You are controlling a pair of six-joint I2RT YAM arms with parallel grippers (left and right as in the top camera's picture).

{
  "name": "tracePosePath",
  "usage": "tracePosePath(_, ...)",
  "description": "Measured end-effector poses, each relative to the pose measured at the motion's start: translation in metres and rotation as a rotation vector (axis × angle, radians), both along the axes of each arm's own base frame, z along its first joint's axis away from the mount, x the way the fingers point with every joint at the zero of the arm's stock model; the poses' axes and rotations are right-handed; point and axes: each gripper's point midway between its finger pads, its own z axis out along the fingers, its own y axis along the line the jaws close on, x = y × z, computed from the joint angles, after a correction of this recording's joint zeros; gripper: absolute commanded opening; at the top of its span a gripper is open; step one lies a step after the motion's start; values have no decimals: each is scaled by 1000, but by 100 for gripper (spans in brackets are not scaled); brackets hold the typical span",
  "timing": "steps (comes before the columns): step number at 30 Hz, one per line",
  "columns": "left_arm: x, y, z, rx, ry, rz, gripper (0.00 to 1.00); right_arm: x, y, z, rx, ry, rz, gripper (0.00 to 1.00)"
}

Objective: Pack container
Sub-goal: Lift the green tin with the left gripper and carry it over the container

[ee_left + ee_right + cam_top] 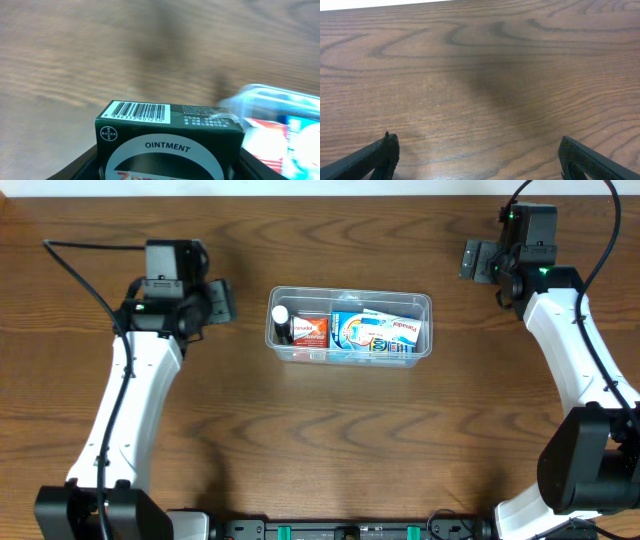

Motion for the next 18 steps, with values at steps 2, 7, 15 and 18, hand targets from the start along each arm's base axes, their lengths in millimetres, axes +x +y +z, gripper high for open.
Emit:
tracePosePath(2, 2, -20, 6, -17, -18, -43, 58, 0, 0, 0, 0, 0, 0, 99)
tracePosePath(7, 4, -74, 17, -44, -79, -169, 58, 0, 0, 0, 0, 0, 0, 99)
tracePosePath(15, -3, -156, 36, -90, -184, -346, 58, 0, 0, 0, 0, 0, 0, 99)
tracePosePath(18, -7, -175, 31, -87, -181, -382, 58, 0, 0, 0, 0, 0, 0, 99)
